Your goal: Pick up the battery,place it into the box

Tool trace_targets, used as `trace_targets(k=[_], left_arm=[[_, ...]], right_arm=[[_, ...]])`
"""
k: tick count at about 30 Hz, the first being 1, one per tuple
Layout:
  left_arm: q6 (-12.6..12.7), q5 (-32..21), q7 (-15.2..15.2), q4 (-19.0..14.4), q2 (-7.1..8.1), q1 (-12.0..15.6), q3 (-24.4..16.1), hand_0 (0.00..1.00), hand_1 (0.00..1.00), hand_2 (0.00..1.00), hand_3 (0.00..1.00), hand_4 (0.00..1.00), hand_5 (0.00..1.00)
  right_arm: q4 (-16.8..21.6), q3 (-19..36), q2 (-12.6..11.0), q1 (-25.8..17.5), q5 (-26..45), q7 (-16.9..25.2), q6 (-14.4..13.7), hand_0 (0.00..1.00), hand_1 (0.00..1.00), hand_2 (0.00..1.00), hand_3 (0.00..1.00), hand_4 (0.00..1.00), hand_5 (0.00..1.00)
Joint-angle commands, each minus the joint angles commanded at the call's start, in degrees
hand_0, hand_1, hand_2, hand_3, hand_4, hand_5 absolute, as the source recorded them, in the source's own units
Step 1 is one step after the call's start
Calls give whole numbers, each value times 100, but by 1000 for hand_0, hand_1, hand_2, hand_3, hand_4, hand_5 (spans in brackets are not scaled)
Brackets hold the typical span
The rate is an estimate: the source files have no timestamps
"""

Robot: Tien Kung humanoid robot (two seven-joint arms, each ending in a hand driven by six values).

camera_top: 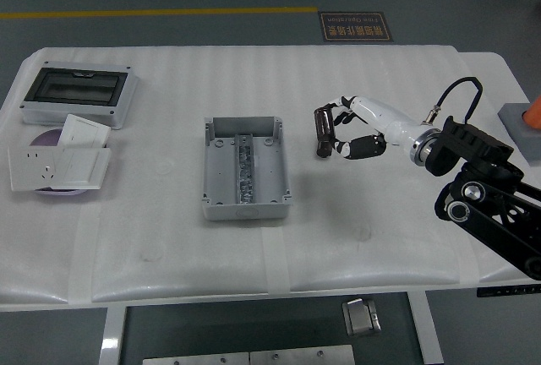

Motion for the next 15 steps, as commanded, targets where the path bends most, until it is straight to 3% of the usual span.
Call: trace_targets(k=[8,10,11,15], left_arm=[[-22,21,29,-6,-6,22,-10,590,655,528,569,595,62],[-25,22,37,-9,-5,27,-13,590,655,528,569,595,62],[-27,25,40,-10,-5,29,-16,589,655,527,568,596,63],[-32,17,43,-9,-9,25,-11,589,655,527,568,596,63]], right_arm=[[-413,-640,913,61,7,343,-920,915,721,680,804,583,189],[-532,-784,1016,77,20,359,-1009,915,721,680,804,583,189],[-588,-848,1047,86,31,361,-1031,947,783,806,915,615,207],[-826,-1072,1116,123,39,320,-1002,947,783,806,915,615,207]])
